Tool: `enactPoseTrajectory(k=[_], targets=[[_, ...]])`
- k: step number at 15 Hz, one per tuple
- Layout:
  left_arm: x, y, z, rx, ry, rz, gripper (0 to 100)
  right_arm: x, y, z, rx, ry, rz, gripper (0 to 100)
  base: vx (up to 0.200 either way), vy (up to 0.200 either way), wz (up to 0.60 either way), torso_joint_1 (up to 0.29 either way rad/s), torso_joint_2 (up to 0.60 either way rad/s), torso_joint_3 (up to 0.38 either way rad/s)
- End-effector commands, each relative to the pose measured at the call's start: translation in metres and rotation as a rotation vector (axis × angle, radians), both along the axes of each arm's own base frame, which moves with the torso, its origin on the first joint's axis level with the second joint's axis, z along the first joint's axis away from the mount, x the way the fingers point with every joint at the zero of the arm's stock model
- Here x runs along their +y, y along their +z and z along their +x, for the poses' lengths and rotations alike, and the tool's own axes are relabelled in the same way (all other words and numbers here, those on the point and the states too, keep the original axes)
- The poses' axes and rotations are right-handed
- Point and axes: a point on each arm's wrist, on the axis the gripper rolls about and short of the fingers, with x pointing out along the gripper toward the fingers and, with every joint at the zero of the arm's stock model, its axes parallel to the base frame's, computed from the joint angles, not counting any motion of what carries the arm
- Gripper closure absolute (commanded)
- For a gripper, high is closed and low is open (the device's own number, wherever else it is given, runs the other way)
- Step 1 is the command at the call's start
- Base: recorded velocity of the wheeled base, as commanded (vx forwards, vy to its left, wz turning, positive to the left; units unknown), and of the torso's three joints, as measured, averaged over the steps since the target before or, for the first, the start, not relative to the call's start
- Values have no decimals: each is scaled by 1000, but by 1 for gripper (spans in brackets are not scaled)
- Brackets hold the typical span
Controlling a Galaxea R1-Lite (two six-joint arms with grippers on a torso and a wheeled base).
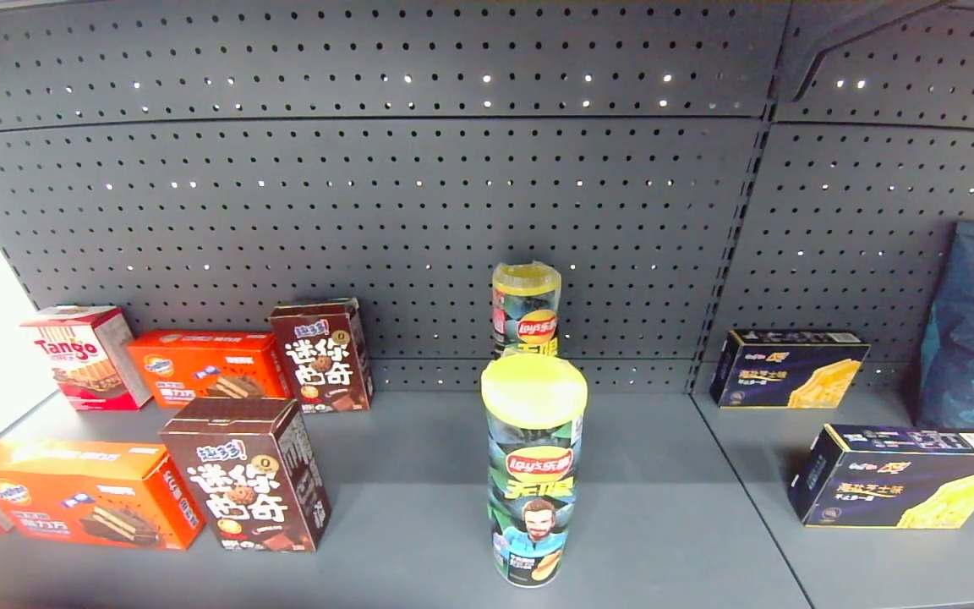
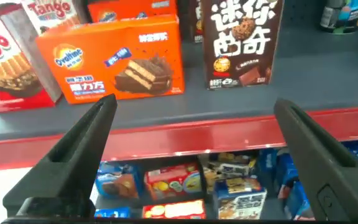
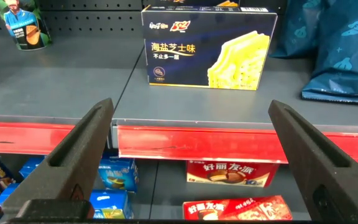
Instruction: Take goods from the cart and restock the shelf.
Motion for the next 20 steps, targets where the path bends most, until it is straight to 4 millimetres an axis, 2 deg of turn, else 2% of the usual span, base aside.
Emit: enactPoseTrajectory(k=[1, 2, 18, 20], targets=[[0, -1, 0, 5, -3, -7, 0, 0, 0, 0, 1, 1, 0, 0, 0, 0, 0, 0, 0, 0], [0, -1, 0, 7, -3, -47, 0, 0, 0, 0, 1, 1, 0, 0, 0, 0, 0, 0, 0, 0], [-1, -1, 0, 7, -35, -42, 0, 0, 0, 0, 1, 10, 0, 0, -13, 0, 0, 0, 0, 0], [-1, -1, 0, 7, -49, -36, 0, 0, 0, 0, 1, 10, 0, 0, 0, 200, 0, 2, 2, 7]])
